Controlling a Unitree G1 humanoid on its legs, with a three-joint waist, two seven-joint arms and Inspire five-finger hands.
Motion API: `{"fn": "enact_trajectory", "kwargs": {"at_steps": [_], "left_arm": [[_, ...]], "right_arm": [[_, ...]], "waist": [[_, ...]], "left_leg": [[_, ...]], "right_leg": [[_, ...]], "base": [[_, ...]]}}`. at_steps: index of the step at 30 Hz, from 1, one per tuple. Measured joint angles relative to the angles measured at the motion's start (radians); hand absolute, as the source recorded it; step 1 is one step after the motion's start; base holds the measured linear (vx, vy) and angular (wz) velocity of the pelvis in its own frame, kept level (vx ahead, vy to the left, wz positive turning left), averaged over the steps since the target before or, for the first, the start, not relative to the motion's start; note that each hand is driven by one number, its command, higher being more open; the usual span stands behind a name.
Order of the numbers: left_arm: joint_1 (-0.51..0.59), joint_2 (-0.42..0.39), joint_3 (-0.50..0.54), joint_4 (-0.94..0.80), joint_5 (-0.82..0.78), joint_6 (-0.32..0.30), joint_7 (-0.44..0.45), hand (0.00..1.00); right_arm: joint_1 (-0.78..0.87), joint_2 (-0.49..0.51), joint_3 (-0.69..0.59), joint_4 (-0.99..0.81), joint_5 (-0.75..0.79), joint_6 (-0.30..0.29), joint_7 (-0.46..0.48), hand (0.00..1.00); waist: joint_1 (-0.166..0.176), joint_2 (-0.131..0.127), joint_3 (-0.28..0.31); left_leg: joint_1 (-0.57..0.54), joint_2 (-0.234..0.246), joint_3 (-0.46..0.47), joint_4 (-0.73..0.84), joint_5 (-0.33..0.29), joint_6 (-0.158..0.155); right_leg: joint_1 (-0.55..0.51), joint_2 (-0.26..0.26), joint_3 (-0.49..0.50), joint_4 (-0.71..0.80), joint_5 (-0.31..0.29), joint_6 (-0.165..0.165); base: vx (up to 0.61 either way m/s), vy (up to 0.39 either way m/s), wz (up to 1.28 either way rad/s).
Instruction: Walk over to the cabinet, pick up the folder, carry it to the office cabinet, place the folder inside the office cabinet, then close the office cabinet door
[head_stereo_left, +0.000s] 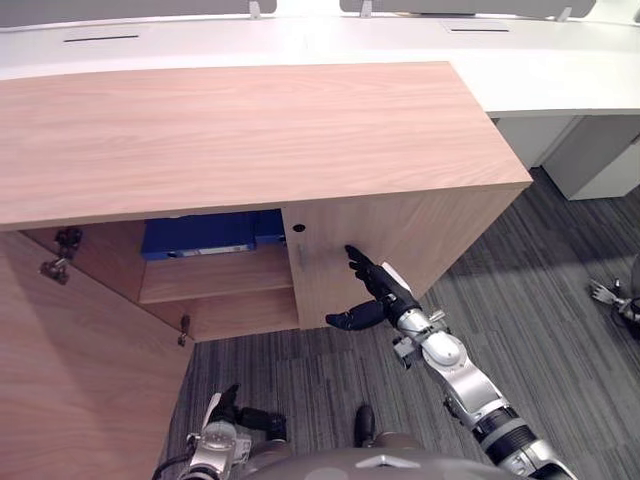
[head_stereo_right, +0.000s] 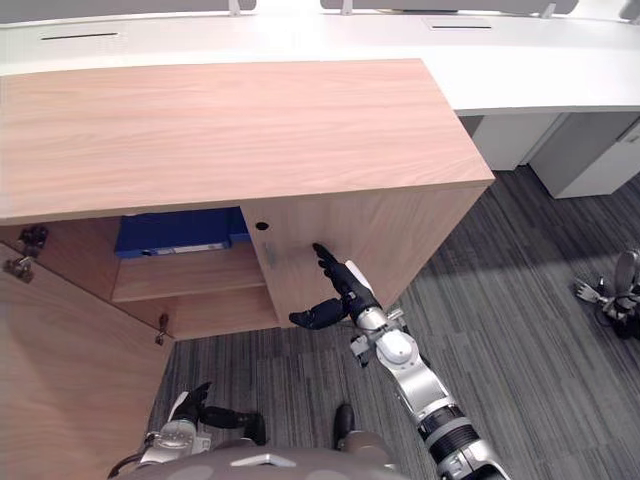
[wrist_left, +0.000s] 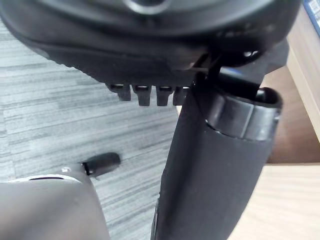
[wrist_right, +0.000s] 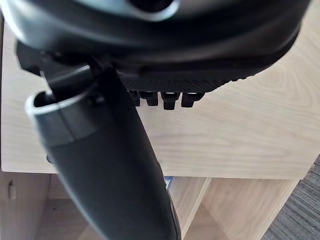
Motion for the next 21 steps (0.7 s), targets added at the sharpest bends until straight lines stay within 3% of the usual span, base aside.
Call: {"fn": "enact_trajectory", "kwargs": {"at_steps": [10, 21], "left_arm": [[0.032, -0.010, 0.013, -0.002, -0.002, 0.000, 0.001, 1.00], [0.053, -0.019, 0.012, -0.004, 0.002, 0.000, 0.001, 1.00]], "right_arm": [[0.061, 0.069, -0.136, 0.204, -0.106, -0.001, -0.043, 1.00], [0.212, 0.160, -0.304, 0.530, -0.241, 0.009, -0.102, 1.00]], "waist": [[0.000, 0.029, -0.016], [-0.009, 0.034, -0.023]], "left_leg": [[-0.008, -0.009, -0.045, 0.000, 0.005, 0.002], [0.016, -0.009, -0.039, 0.000, 0.000, 0.001]], "right_leg": [[0.021, -0.007, -0.047, -0.008, -0.006, 0.001], [0.037, -0.011, -0.042, -0.002, -0.012, 0.002]], "base": [[0.00, 0.011, 0.14], [0.00, 0.007, 0.00]]}}
